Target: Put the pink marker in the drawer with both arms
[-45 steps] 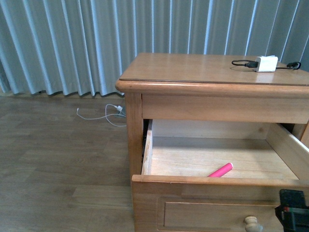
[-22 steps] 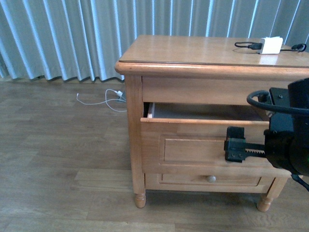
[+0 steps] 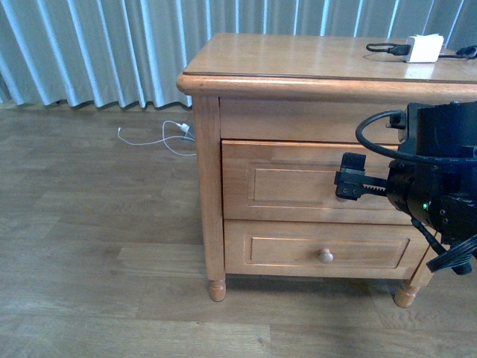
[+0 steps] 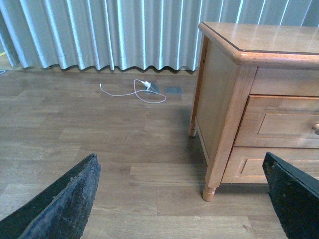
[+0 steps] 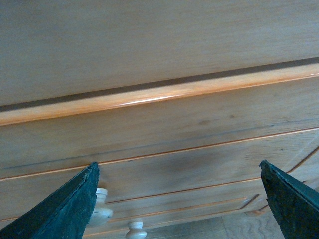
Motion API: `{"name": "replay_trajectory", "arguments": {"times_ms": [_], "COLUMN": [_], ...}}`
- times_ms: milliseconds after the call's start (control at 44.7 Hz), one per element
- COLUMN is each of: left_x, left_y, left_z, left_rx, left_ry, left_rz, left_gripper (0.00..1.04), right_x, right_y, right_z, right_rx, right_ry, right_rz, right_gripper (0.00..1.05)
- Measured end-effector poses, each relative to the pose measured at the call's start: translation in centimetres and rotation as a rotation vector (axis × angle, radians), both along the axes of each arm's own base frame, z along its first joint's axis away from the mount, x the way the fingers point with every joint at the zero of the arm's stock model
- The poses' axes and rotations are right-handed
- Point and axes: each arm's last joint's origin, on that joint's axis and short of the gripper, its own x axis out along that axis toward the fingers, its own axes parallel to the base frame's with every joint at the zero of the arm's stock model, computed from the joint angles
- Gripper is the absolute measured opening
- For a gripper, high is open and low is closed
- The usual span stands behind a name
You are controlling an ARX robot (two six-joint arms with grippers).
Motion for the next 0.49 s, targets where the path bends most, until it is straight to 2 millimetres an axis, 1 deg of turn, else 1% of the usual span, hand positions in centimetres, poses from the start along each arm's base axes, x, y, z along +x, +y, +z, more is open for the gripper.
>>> {"name": "replay_trajectory", "arguments": {"times_ms": [90,358,493], "left_x": [0.0,0.0,0.0], "left_y": [0.0,0.0,0.0], "left_z": [0.0,0.0,0.0], "left_rx": [0.0,0.0,0.0], "left_ry": [0.0,0.0,0.0], "left_rz": [0.0,0.0,0.0], "left_gripper": [0.99,0.99,0.99], "right_x": [0.19,0.36,0.04], "right_y": [-0.34,-0.34,-0.35], "right_z": [-0.2,-0.26,0.01], "right_rx": [-0.003,-0.033,-0.052], "right_ry": [-0.011,-0.034,-0.012], "right_rz": [-0.006,-0.003,-0.005], "right_gripper": [0.96,0.96,0.96]}}
